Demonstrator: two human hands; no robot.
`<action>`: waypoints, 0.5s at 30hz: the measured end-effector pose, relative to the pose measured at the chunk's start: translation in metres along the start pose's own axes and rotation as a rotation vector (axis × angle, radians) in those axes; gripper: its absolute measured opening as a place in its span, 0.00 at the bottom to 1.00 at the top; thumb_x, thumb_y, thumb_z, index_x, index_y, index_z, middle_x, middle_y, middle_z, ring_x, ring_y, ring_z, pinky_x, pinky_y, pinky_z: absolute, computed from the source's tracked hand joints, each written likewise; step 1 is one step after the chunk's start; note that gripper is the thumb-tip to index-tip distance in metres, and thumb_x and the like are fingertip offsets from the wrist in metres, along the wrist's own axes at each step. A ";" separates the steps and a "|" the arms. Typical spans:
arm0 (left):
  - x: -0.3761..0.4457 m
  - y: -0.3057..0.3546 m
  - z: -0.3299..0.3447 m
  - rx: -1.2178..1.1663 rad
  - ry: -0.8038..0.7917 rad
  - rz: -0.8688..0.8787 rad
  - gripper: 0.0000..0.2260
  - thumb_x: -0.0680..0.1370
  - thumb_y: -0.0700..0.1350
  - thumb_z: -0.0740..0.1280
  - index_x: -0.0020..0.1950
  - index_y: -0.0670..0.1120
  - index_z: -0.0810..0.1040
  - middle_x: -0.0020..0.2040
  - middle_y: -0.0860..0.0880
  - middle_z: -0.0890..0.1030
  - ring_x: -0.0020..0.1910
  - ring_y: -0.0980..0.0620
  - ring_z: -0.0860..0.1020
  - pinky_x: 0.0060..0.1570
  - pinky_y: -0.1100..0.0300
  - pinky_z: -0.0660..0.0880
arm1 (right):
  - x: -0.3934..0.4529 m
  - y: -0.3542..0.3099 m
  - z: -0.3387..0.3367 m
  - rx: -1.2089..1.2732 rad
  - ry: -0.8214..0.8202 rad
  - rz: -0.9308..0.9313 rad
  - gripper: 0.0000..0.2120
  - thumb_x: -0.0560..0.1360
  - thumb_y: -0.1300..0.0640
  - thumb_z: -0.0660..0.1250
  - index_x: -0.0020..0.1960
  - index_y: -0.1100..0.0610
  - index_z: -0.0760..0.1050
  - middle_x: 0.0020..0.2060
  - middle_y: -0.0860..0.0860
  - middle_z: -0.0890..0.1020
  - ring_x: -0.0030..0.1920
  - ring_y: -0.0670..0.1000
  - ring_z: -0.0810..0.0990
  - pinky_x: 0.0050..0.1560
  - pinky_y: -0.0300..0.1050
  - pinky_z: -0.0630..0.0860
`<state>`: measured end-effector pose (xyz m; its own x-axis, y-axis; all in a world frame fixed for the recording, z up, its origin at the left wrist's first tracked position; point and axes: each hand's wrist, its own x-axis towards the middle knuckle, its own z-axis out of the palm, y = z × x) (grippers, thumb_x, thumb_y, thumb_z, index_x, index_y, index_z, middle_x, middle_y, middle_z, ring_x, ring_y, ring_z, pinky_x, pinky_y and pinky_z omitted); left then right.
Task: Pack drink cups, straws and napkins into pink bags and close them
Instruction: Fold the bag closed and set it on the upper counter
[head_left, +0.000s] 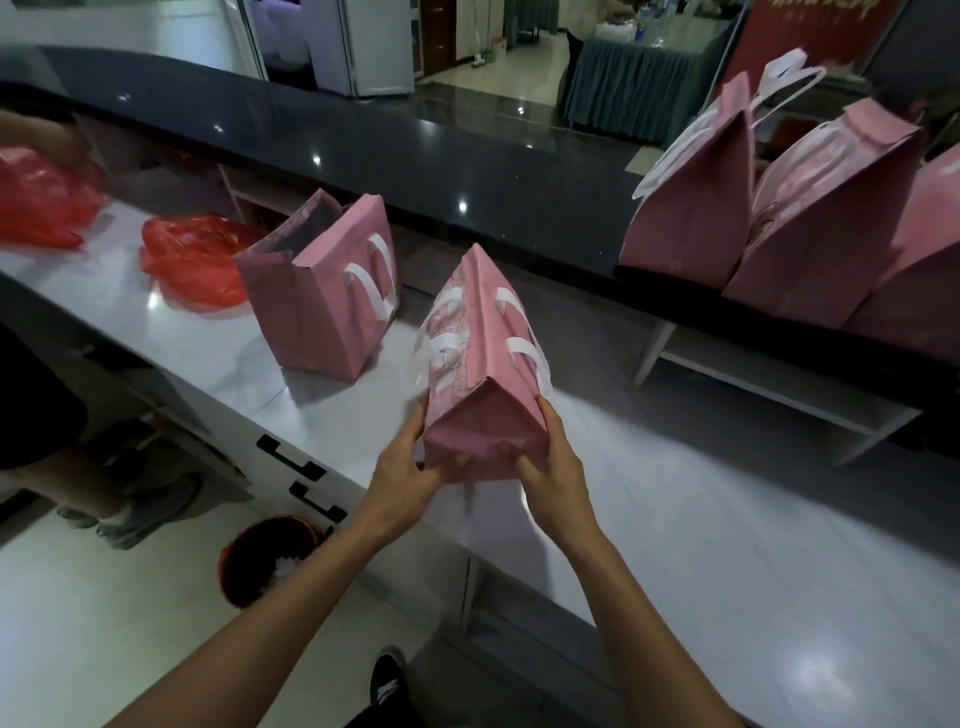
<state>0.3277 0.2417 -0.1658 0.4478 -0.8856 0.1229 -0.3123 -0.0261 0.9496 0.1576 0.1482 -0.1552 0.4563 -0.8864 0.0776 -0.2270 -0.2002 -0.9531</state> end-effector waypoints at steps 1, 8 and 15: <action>0.004 0.008 -0.007 0.010 0.006 0.027 0.35 0.75 0.58 0.73 0.75 0.71 0.57 0.67 0.64 0.75 0.64 0.66 0.75 0.54 0.64 0.80 | 0.003 -0.009 0.000 -0.012 0.001 -0.027 0.30 0.80 0.49 0.67 0.76 0.38 0.57 0.68 0.41 0.72 0.61 0.38 0.74 0.60 0.38 0.77; 0.048 0.060 -0.050 0.075 0.048 0.190 0.34 0.79 0.55 0.70 0.81 0.59 0.56 0.71 0.54 0.74 0.63 0.61 0.76 0.47 0.72 0.77 | 0.041 -0.073 -0.003 -0.117 0.001 -0.210 0.34 0.81 0.59 0.65 0.80 0.41 0.54 0.73 0.46 0.70 0.70 0.49 0.71 0.64 0.45 0.74; 0.132 0.117 -0.071 0.069 -0.037 0.265 0.36 0.75 0.58 0.73 0.78 0.63 0.58 0.64 0.67 0.73 0.59 0.75 0.73 0.59 0.68 0.75 | 0.119 -0.115 -0.014 -0.099 0.107 -0.248 0.37 0.78 0.58 0.70 0.80 0.45 0.56 0.72 0.50 0.72 0.69 0.52 0.73 0.68 0.52 0.73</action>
<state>0.4096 0.1548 -0.0184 0.3122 -0.8820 0.3529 -0.4718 0.1785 0.8635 0.2259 0.0596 -0.0326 0.4160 -0.8433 0.3403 -0.2047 -0.4515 -0.8685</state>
